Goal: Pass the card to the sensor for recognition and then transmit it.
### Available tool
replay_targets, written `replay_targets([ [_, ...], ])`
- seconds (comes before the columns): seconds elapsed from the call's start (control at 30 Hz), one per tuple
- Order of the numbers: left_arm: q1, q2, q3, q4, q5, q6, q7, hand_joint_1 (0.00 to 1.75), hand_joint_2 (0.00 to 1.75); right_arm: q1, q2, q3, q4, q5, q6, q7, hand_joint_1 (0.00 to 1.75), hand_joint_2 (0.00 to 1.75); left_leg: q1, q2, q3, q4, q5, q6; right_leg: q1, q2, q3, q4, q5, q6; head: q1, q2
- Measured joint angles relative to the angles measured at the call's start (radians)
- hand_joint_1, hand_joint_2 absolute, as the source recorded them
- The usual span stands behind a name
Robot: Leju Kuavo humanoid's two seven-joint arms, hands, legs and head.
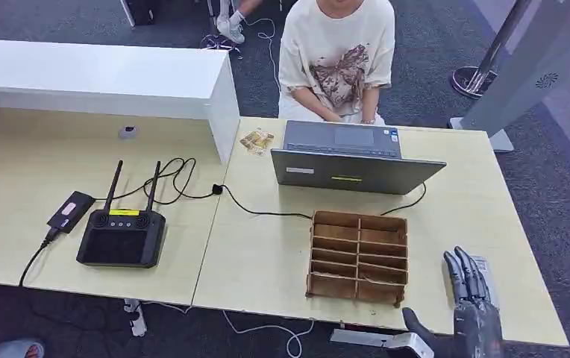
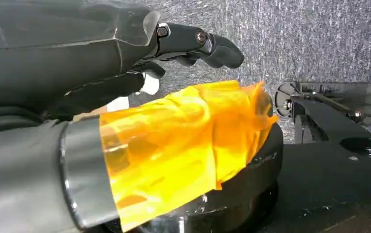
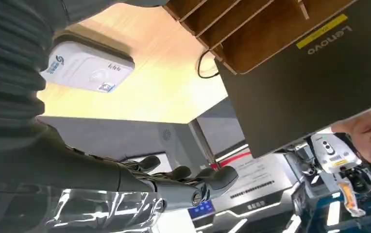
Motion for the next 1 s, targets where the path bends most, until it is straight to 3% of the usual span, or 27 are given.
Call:
replay_targets([
  [0.17, -0.001, 0.0, 0.0, 0.0, -0.011, -0.002, 0.002, 0.0, 0.0, -0.037, -0.006, 0.051, 0.027, 0.148, 0.003, 0.11, 0.0, 1.75, 0.0, 0.0, 0.0, 0.0, 0.0, 0.0, 0.0, 0.0, 0.0, 0.0, 0.0, 0.0, 0.0, 0.0],
  [0.27, -0.002, -0.001, 0.0, 0.0, -0.014, -0.002, 0.004, 0.0, 0.0, -0.058, -0.006, 0.077, 0.042, 0.198, 0.005, 0.142, 0.0, 1.75, 0.0, 0.0, 0.0, 0.0, 0.0, 0.0, 0.0, 0.0, 0.0, 0.0, 0.0, 0.0, 0.0, 0.0],
  [1.0, -0.002, -0.001, 0.0, 0.0, -0.017, -0.002, 0.006, 0.0, 0.0, -0.085, -0.01, 0.113, 0.076, 0.229, 0.008, 0.168, 0.0, 1.75, 0.0, 0.0, 0.0, 0.0, 0.0, 0.0, 0.0, 0.0, 0.0, 0.0, 0.0, 0.0, 0.0, 0.0],
])
